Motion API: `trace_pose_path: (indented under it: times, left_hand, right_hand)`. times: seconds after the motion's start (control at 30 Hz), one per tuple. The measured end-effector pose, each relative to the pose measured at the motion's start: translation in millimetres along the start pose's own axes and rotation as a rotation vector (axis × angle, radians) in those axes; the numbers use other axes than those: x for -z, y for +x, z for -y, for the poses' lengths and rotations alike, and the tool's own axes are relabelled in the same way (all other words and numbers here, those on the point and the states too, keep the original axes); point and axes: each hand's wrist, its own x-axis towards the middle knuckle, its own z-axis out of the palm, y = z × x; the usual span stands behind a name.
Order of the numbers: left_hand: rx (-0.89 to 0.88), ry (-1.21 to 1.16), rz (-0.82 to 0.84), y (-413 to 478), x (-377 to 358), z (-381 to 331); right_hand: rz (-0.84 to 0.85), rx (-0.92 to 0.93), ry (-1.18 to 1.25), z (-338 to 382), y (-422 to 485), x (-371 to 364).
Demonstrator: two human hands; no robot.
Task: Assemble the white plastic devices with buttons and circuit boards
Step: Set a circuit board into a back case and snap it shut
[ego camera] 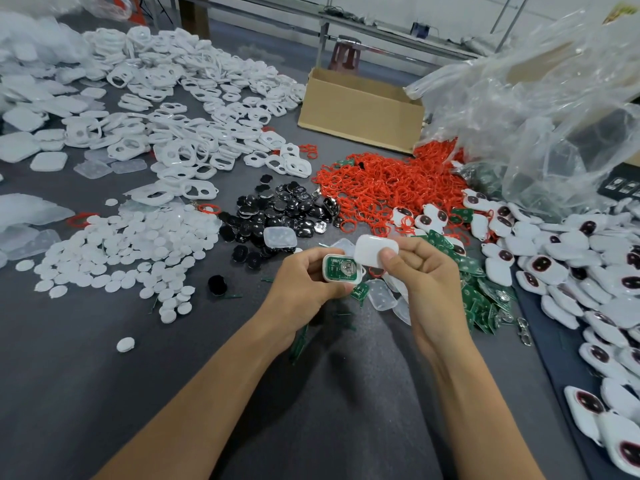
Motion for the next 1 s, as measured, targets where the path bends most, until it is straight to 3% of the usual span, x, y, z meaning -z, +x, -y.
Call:
trace_pose_path:
  times: [0.17, 0.3, 1.0]
  left_hand:
    - [-0.023, -0.019, 0.006, -1.0, -1.0, -0.4]
    - [-0.043, 0.000, 0.012, -1.4, 0.6, 0.8]
    - [0.019, -0.151, -0.038, -1.7, -5.7, -2.0]
  right_hand:
    - [0.031, -0.064, -0.052, -5.3, -2.9, -6.4]
    - [-0.040, -0.092, -0.174, -8.7, -3.4, -10.4]
    - [-0.093, 0.075, -0.621, -18.6, -0.4, -10.7]
